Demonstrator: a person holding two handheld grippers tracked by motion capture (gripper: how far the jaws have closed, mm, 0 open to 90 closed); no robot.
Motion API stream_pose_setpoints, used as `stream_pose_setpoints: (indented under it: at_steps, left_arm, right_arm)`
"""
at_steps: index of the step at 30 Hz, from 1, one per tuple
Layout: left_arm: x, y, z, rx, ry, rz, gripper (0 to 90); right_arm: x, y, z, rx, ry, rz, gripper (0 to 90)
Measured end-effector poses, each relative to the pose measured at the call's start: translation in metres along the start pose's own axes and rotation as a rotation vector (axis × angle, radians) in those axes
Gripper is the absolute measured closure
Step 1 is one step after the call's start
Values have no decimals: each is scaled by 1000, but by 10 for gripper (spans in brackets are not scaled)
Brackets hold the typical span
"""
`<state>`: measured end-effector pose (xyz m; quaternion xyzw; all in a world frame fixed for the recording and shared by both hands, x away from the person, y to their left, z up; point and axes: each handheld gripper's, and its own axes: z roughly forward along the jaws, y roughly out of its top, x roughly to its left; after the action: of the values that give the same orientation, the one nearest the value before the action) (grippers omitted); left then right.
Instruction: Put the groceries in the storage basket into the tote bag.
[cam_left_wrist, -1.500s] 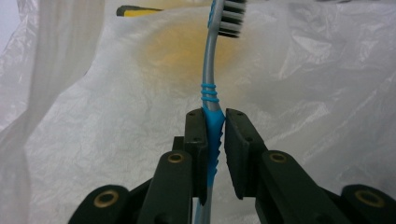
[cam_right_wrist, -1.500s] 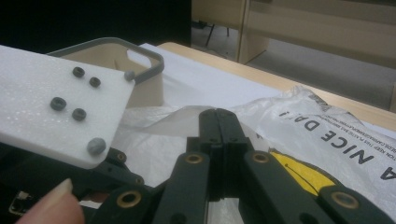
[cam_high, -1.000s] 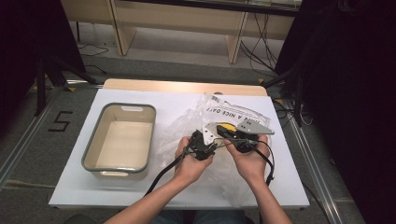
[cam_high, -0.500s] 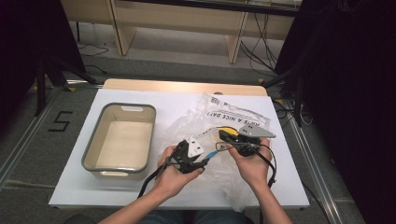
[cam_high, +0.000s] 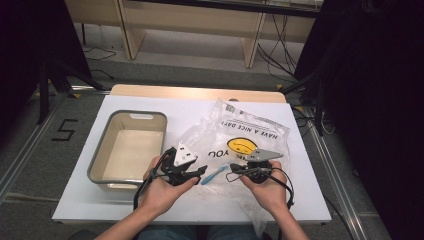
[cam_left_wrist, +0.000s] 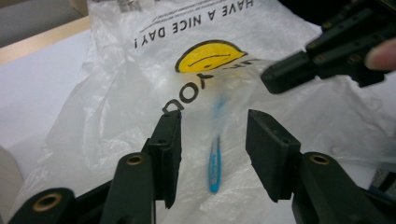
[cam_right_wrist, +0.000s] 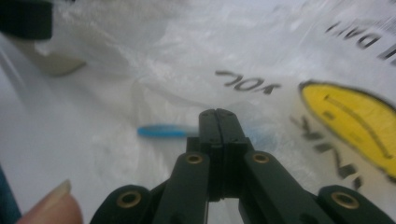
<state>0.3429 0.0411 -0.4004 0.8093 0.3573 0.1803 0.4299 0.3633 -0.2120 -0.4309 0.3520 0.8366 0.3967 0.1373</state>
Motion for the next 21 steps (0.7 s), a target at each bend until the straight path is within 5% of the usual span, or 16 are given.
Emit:
stream_pose_setpoints:
  at_steps: [7, 12, 16, 21]
  left_arm:
    - [5, -5, 28, 95, 25, 1, 530]
    - [5, -9, 42, 142, 32, 7, 535]
    - [5, -14, 49, 162, 27, 9, 527]
    - [7, -19, 52, 168, 10, -2, 512]
  right_arm:
    - [3, -14, 15, 153, 77, -13, 900]
    - [3, -20, 16, 210, 109, -18, 900]
    - [1, -19, 11, 183, 112, -2, 790]
    - [-6, -9, -13, 69, 58, 32, 674]
